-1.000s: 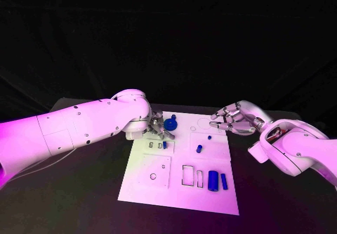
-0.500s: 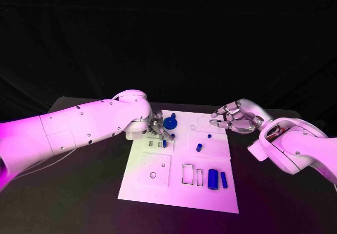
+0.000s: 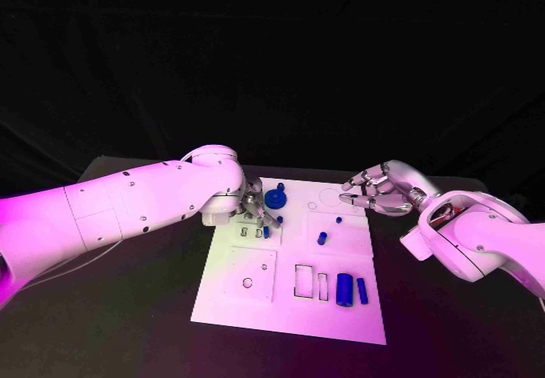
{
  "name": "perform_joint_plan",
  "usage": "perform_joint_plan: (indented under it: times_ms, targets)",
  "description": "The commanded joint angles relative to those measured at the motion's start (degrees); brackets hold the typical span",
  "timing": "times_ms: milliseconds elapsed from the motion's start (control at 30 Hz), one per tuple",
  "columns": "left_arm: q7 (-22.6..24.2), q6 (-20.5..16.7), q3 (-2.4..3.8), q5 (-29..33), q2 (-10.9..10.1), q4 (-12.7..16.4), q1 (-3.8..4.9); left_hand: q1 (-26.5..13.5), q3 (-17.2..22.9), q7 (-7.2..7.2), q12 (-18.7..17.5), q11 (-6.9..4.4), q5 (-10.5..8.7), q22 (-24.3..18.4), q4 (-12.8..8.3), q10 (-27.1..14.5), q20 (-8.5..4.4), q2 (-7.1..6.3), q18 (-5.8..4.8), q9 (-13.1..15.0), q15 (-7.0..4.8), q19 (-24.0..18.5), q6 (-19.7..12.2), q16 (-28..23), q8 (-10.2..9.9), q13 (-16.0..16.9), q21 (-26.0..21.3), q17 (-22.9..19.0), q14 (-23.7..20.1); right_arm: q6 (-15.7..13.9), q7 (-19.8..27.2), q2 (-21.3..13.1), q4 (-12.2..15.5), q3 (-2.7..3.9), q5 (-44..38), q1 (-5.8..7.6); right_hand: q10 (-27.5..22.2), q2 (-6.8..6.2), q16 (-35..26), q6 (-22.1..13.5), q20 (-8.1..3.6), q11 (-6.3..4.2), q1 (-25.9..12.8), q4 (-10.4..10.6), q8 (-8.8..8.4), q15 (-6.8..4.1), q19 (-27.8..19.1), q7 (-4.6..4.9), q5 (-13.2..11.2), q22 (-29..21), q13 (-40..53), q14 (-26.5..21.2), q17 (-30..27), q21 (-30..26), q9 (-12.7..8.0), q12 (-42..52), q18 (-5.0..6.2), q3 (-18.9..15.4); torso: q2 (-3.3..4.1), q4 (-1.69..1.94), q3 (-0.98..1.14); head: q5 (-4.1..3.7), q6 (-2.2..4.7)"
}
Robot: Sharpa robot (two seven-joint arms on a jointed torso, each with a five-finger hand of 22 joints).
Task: Assemble the parts on the task board
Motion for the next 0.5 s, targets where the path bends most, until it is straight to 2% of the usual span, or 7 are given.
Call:
perform_joint_plan:
  times_ms: [33,400,500]
  targets:
    - [-1.54,1.72,0.02,-0.13,0.07,0.05,-0.01,0.23,-0.32,0.07,0.11,0.09,-0.11,0.19,0.03,-0.31,-0.01,0.71,-0.95,0.18,-0.35,0.39,-0.44,-0.34,0.40,-0.04,0.36,0.01,2.16,-0.03,-0.21,0.06,-0.04,0.00,-0.71,-0.09,-0.26,0.17,-0.37,-0.39,-0.16,-0.19,-0.36,-0.01,0.19,-0.57,-0.27,-0.03,0.14,8.14,0.02,3.59,4.99,-0.28,0.08,-0.28,0.39,-0.39,0.02,0.05,0.00,0.01,-0.05]
    - [-1.27,2.34,0.05,-0.10,0.11,0.10,-0.11,1.81,-0.22,0.03,0.05,0.05,-0.10,0.47,-0.33,-0.51,0.00,1.45,-0.97,0.81,-0.37,0.30,-0.73,-0.39,0.91,-0.15,0.55,0.06,2.16,-0.04,-0.23,0.05,-0.10,0.00,-0.71,-0.13,-0.27,0.21,-0.40,-0.38,-0.16,-0.20,-0.35,-0.01,0.22,-0.57,-0.30,-0.04,0.22,8.11,0.00,3.58,4.95,-0.32,0.10,-0.29,0.40,-0.38,0.03,-0.11,-0.01,0.17,-0.08]
    - [-1.24,2.63,0.05,-0.10,0.11,0.13,-0.12,1.97,-0.22,0.02,0.23,0.04,-0.10,0.56,-0.35,-0.39,0.00,1.51,-0.99,0.89,-0.37,0.31,-0.72,-0.39,1.00,0.05,0.60,0.07,2.17,-0.03,-0.23,0.04,-0.09,0.00,-0.71,-0.14,-0.27,0.21,-0.40,-0.38,-0.16,-0.20,-0.35,-0.01,0.22,-0.57,-0.30,-0.04,0.22,8.11,0.00,3.58,4.95,-0.32,0.10,-0.29,0.40,-0.38,0.06,-0.02,-0.01,0.11,-0.11]
